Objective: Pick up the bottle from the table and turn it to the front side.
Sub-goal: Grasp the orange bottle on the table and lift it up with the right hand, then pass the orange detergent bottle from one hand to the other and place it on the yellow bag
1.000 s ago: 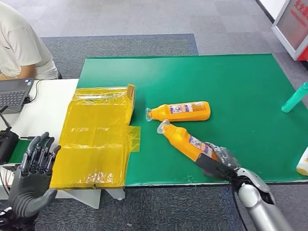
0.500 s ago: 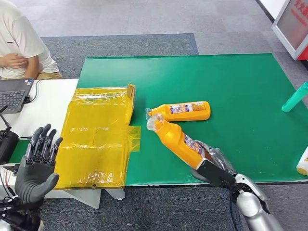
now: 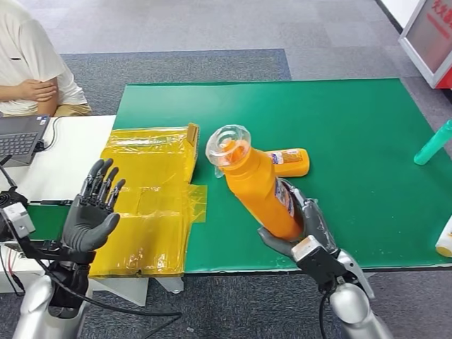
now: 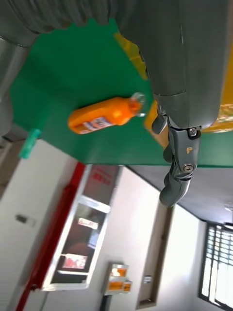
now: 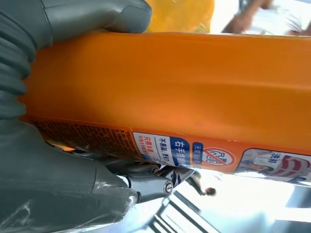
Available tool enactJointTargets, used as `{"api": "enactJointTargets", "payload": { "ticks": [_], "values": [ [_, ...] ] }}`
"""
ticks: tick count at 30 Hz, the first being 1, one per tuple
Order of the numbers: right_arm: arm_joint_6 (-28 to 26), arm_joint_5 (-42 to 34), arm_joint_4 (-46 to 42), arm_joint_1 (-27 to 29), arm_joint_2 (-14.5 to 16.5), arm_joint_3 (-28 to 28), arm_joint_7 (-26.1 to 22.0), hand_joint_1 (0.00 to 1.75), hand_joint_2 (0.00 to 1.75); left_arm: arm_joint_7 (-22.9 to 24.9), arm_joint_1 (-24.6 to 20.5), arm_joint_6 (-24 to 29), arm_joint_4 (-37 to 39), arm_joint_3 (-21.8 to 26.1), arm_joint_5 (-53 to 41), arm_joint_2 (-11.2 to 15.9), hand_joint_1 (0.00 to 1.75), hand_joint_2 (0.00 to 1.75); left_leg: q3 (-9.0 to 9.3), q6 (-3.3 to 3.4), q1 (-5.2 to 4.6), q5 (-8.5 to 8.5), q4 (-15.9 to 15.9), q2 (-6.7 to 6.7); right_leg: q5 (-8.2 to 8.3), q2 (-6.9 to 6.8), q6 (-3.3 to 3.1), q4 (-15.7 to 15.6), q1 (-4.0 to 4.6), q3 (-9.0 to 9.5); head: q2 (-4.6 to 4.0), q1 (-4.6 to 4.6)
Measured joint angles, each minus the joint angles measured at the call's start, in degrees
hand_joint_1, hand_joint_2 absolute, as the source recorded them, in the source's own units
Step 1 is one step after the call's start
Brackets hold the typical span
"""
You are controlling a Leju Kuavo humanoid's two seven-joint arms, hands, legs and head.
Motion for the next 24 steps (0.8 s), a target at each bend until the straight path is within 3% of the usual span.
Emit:
{"api": "enactJointTargets", "payload": {
  "ticks": [6,14,24],
  "values": [
    [-5.03,4.06,-1.87,-0.46,0.57,2.88,-1.35,1.75,1.75,2.08,-0.93,-4.42,3.90,-4.64,6.71,0.24,0.00,1.75,0.00,0.00,0.00,0.00,0.00,0.00,0.00,0.01,0.00,0.00,0.00,-0.03,0.00,0.00],
    [-7.16,6.62,-1.94,-1.55,0.57,5.24,-1.06,1.75,1.75,3.13,-2.35,-8.96,5.96,-10.74,9.30,0.98,0.00,1.75,-0.03,0.02,0.00,0.02,0.00,0.00,0.01,0.00,0.02,0.00,0.00,-0.03,0.00,0.01],
    [-8.80,9.03,2.45,-3.47,0.57,7.39,1.31,1.75,1.75,4.64,-11.13,-3.86,6.47,-20.04,0.57,1.29,0.00,1.75,-0.05,0.07,0.00,0.13,0.00,0.00,0.14,0.00,-0.02,0.00,0.00,-0.06,-0.01,0.00]
  ]
}}
